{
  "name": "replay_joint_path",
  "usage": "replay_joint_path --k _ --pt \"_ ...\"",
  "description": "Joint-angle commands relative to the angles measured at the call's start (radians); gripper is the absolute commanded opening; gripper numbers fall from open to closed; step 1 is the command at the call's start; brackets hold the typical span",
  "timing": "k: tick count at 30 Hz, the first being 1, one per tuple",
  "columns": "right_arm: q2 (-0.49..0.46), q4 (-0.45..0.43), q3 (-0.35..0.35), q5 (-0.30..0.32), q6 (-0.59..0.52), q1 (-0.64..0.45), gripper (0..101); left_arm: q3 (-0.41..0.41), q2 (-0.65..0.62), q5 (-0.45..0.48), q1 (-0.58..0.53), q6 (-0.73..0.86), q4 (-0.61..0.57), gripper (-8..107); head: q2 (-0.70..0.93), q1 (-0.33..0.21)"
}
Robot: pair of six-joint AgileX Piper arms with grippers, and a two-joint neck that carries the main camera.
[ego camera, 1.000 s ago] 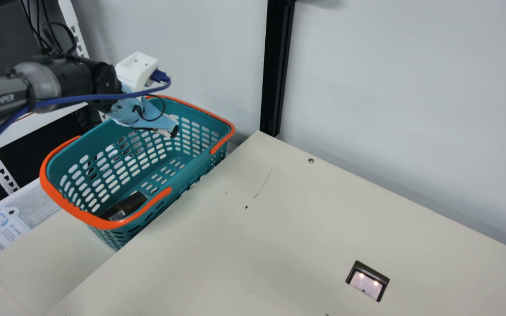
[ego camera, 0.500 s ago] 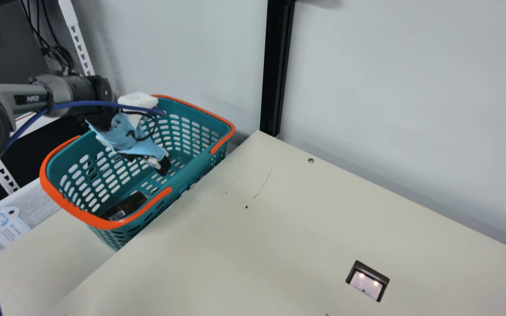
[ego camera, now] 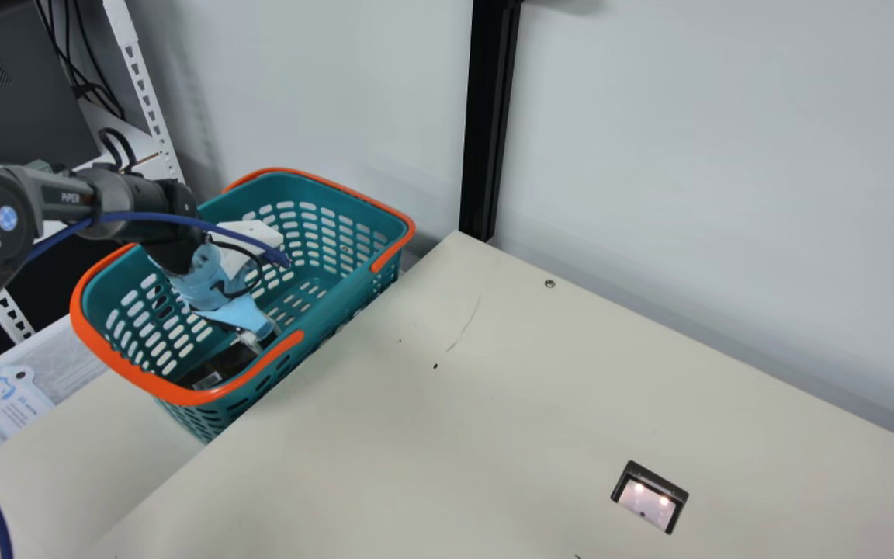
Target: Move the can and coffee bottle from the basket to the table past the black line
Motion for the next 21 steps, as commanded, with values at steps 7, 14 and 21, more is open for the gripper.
replay_joint_path --k 7,14,21 --pt "0.0 0.0 0.0 0.0 0.0 0.0 101 0.036 0.022 -0.033 -0.001 0.026 0.037 90 0.019 -0.024" --pt "0.0 0.0 0.0 0.0 0.0 0.0 101 0.041 0.048 -0.054 -0.008 0.01 0.063 90 0.019 -0.024" --pt "0.0 0.0 0.0 0.0 0.0 0.0 101 0.037 0.077 -0.083 -0.015 -0.049 0.107 10 0.019 -0.024"
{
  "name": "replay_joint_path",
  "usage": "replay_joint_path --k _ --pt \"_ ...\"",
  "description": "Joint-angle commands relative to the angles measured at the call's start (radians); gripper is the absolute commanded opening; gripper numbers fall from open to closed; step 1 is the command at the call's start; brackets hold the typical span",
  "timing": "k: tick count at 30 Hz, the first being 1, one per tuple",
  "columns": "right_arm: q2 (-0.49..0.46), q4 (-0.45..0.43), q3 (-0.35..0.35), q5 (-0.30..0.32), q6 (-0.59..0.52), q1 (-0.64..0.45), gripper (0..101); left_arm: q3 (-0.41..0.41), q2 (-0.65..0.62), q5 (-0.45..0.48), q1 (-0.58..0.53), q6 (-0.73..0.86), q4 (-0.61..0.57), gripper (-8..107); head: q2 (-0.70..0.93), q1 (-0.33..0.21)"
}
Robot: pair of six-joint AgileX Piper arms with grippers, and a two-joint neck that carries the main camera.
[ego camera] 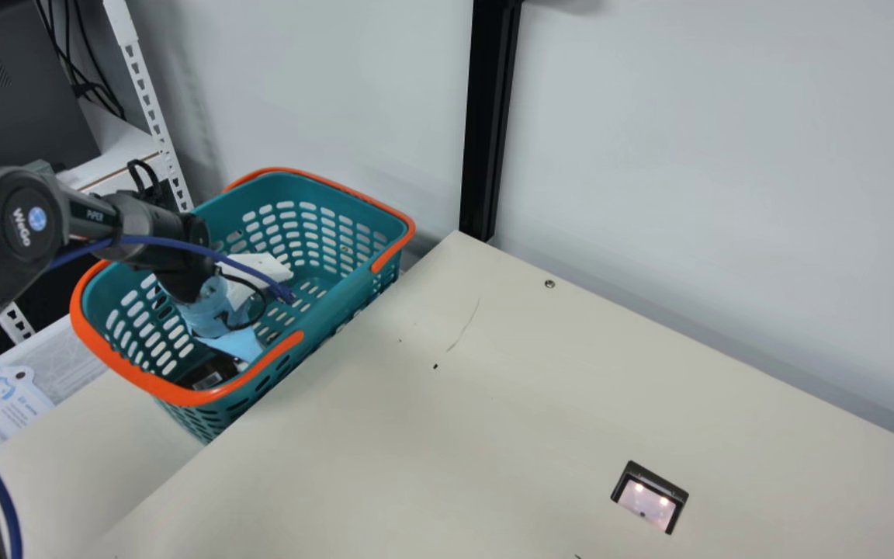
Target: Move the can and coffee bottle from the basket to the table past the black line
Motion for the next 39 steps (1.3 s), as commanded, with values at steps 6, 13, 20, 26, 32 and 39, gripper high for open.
replay_joint_path --k 6,13,20,26,32,39 --pt "0.0 0.0 0.0 0.0 0.0 0.0 101 0.006 -0.015 -0.072 -0.003 -0.052 0.002 10 0.019 -0.024" --pt "0.0 0.0 0.0 0.0 0.0 0.0 101 0.046 -0.147 -0.208 -0.01 -0.039 -0.095 10 0.019 -0.024" --pt "0.0 0.0 0.0 0.0 0.0 0.0 101 0.067 -0.319 -0.298 -0.036 0.0 -0.266 10 0.019 -0.024" --pt "0.0 0.0 0.0 0.0 0.0 0.0 101 0.074 -0.467 -0.333 -0.065 0.006 -0.384 10 0.019 -0.024" --pt "0.0 0.0 0.0 0.0 0.0 0.0 101 0.106 -0.603 -0.362 -0.101 -0.021 -0.463 10 0.019 -0.024" --pt "0.0 0.0 0.0 0.0 0.0 0.0 101 0.159 -0.746 -0.358 -0.152 -0.111 -0.515 10 0.019 -0.024"
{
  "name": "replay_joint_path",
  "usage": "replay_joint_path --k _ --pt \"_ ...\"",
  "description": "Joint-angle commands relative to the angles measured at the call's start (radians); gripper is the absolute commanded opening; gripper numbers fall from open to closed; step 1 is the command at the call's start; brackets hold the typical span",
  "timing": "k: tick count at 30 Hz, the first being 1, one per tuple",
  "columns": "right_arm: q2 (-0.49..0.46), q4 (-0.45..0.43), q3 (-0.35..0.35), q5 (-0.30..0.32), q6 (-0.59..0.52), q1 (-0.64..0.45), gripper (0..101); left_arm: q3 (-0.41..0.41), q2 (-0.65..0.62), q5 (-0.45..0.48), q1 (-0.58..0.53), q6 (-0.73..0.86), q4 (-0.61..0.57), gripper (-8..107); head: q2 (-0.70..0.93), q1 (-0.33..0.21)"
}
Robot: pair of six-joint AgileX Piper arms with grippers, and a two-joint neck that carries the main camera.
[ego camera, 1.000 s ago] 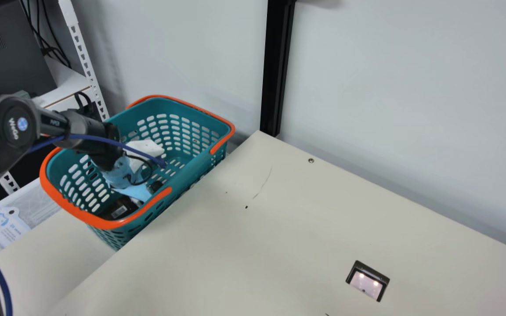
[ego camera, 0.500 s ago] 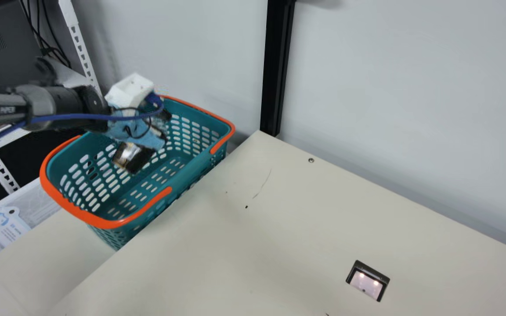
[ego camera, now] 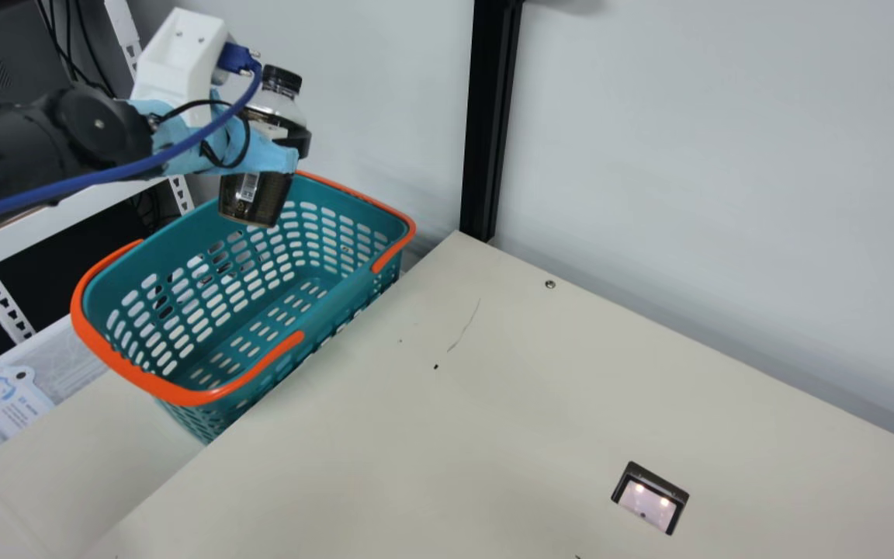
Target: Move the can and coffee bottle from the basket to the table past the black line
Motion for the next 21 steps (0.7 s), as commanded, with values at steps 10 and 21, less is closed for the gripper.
replay_joint_path --k 10,21 --pt "0.0 0.0 0.0 0.0 0.0 0.0 101 0.059 -0.22 0.11 -0.069 -0.202 -0.079 10 0.014 -0.024" --pt "0.0 0.0 0.0 0.0 0.0 0.0 101 0.072 -0.357 0.301 -0.116 -0.42 -0.106 10 0.014 -0.024"
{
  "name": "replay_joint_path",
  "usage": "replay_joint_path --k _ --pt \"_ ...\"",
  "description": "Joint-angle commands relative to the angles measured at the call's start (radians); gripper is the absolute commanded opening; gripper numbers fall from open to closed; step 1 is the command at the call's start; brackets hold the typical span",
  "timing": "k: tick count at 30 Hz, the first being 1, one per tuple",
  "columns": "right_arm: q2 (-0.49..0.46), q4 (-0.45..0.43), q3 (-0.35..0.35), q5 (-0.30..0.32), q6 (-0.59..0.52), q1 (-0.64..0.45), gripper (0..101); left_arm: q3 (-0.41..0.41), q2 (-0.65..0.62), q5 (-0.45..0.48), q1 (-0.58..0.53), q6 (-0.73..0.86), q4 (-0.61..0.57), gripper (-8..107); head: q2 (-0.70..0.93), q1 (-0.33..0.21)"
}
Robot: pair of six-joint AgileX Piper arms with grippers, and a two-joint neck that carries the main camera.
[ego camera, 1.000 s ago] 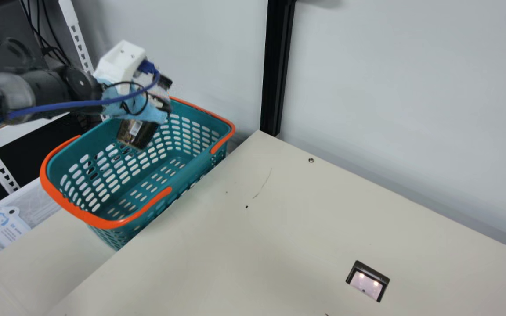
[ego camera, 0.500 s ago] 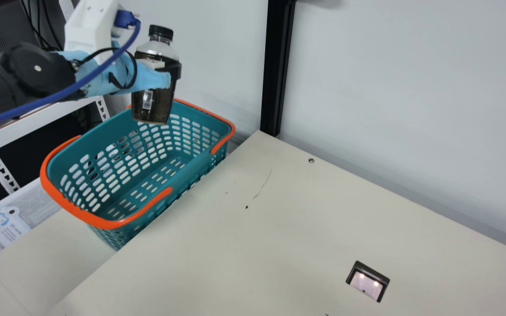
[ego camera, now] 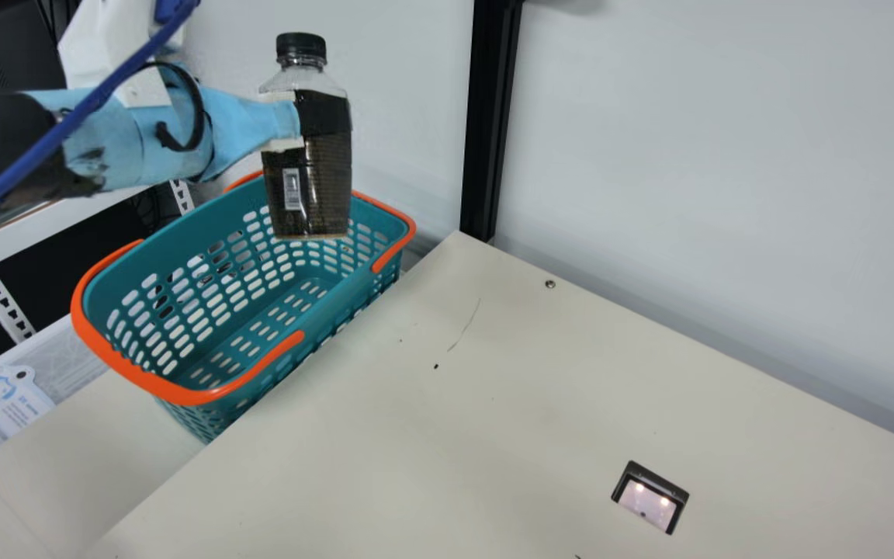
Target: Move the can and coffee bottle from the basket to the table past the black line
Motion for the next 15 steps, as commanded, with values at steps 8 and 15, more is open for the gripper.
replay_joint_path --k 8,15 --pt "0.0 0.0 0.0 0.0 0.0 0.0 101 -0.021 -0.081 0.168 -0.027 -0.156 -0.028 10 0.01 -0.023" --pt "0.0 0.0 0.0 0.0 0.0 0.0 101 -0.042 -0.136 0.236 -0.066 -0.231 -0.027 10 -0.089 -0.014"
